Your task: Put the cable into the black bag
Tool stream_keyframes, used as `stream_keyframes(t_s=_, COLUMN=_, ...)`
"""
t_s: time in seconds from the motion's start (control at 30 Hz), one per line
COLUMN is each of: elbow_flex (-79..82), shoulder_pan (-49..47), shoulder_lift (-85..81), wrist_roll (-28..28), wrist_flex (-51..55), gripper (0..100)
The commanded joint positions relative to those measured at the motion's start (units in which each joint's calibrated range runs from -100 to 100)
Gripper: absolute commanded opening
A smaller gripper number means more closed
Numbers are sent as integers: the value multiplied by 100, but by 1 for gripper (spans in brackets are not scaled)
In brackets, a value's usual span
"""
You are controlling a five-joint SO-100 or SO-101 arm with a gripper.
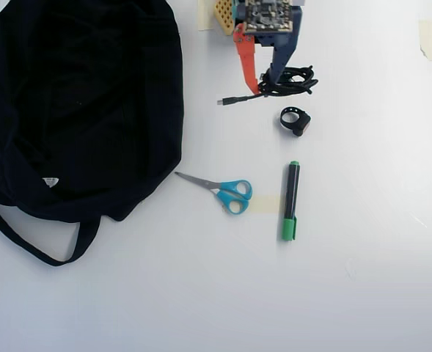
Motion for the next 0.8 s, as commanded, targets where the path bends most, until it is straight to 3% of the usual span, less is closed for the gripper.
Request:
stream_keyframes(t_s=0.0, elbow_flex=69, shoulder_pan=336, shoulder_lift=-318, wrist_roll=33, wrist_flex=35, gripper=2)
stream_keyframes(t_s=0.23, elbow_flex=572, shoulder_pan=1114, shoulder_lift=-916, wrist_roll=38, wrist_flex=35, gripper=2)
stream_keyframes(t_s=0.63, elbow_flex=994, shoulder_pan=3260, shoulder_lift=-1413, wrist_roll=38, wrist_flex=-60, gripper=2)
stream_keyframes(t_s=0.77, elbow_flex=1219, shoulder_pan=3963, shoulder_lift=-1314, wrist_roll=43, wrist_flex=-758, gripper=2)
